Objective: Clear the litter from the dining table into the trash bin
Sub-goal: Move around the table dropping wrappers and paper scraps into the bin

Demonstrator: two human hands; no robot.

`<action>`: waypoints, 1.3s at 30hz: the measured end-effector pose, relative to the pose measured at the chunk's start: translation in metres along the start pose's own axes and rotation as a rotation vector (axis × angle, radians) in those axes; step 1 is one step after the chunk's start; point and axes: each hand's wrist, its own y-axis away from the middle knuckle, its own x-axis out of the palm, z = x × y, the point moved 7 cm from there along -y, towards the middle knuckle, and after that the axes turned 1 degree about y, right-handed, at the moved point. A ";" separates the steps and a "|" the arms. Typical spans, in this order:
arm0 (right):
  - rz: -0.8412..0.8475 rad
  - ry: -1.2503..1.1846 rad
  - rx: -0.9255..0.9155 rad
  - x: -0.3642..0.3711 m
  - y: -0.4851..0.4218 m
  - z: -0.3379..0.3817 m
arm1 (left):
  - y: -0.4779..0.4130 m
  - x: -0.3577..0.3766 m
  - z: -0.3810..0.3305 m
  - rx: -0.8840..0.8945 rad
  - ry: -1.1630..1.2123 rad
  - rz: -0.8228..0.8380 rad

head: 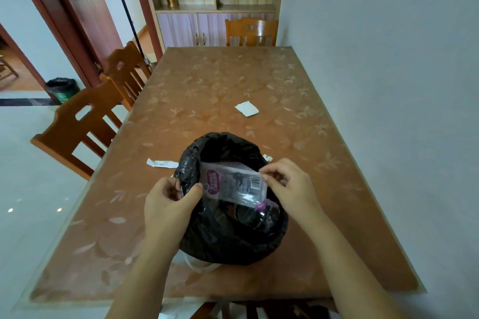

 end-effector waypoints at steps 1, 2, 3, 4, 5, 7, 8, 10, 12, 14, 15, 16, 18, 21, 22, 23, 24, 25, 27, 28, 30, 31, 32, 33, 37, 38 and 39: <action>0.025 -0.004 -0.006 0.006 -0.001 0.004 | 0.002 -0.001 -0.002 0.010 0.002 0.005; 0.053 -0.018 -0.009 0.013 -0.002 0.007 | 0.003 -0.003 -0.004 0.015 0.010 0.006; 0.081 -0.041 -0.010 0.018 -0.002 0.010 | 0.004 -0.006 -0.005 0.014 0.020 0.002; 0.100 -0.060 -0.012 0.021 -0.002 0.012 | 0.005 -0.010 -0.006 0.007 0.031 -0.010; 0.105 -0.066 -0.018 0.023 -0.001 0.013 | 0.006 -0.015 -0.005 -0.004 0.040 -0.025; 0.074 -0.041 -0.036 0.023 0.001 0.013 | 0.008 -0.029 -0.002 -0.028 0.060 -0.072; 0.046 -0.024 -0.044 0.021 0.001 0.012 | 0.008 -0.038 0.001 -0.046 0.074 -0.103; -0.003 0.020 -0.058 0.020 0.001 0.010 | 0.011 -0.059 0.008 -0.086 0.105 -0.181; -0.023 0.064 -0.067 0.025 0.000 0.008 | 0.016 -0.080 0.012 -0.116 0.137 -0.253; -0.023 0.097 -0.066 0.035 0.001 0.007 | 0.021 -0.103 0.013 -0.123 0.157 -0.334; -0.016 0.114 -0.065 0.043 0.002 0.007 | 0.023 -0.115 0.013 -0.117 0.158 -0.375; -0.002 0.129 -0.064 0.053 0.003 0.008 | 0.026 -0.128 0.014 -0.109 0.157 -0.414; 0.027 0.145 -0.065 0.075 0.006 0.013 | 0.030 -0.154 0.017 -0.104 0.144 -0.482; 0.072 0.172 -0.094 0.111 0.011 0.026 | 0.032 -0.193 0.027 -0.117 0.140 -0.573; 0.093 0.185 -0.102 0.125 0.012 0.031 | 0.032 -0.207 0.032 -0.120 0.144 -0.592; 0.103 0.190 -0.097 0.133 0.013 0.033 | 0.032 -0.216 0.036 -0.119 0.145 -0.602; 0.104 0.186 -0.080 0.140 0.014 0.034 | 0.031 -0.224 0.039 -0.121 0.146 -0.610; 0.100 0.176 -0.058 0.152 0.014 0.037 | 0.028 -0.238 0.044 -0.128 0.151 -0.621; 0.084 0.154 -0.012 0.176 0.014 0.044 | 0.020 -0.264 0.053 -0.146 0.163 -0.629; 0.083 0.152 0.002 0.190 0.015 0.049 | 0.015 -0.278 0.058 -0.152 0.170 -0.628; 0.085 0.165 0.017 0.220 0.018 0.063 | 0.003 -0.304 0.064 -0.151 0.177 -0.610; 0.077 0.170 0.020 0.234 0.018 0.070 | -0.004 -0.317 0.066 -0.149 0.178 -0.592; 0.058 0.171 0.023 0.247 0.018 0.078 | -0.011 -0.329 0.068 -0.147 0.177 -0.568; 0.035 0.170 0.028 0.258 0.018 0.085 | -0.019 -0.339 0.071 -0.143 0.178 -0.542; -0.021 0.202 0.087 0.290 0.018 0.094 | -0.051 -0.367 0.083 -0.140 0.176 -0.482; -0.031 0.214 0.114 0.293 0.020 0.091 | -0.058 -0.369 0.085 -0.134 0.169 -0.471; -0.041 0.229 0.146 0.293 0.022 0.086 | -0.065 -0.369 0.087 -0.125 0.162 -0.458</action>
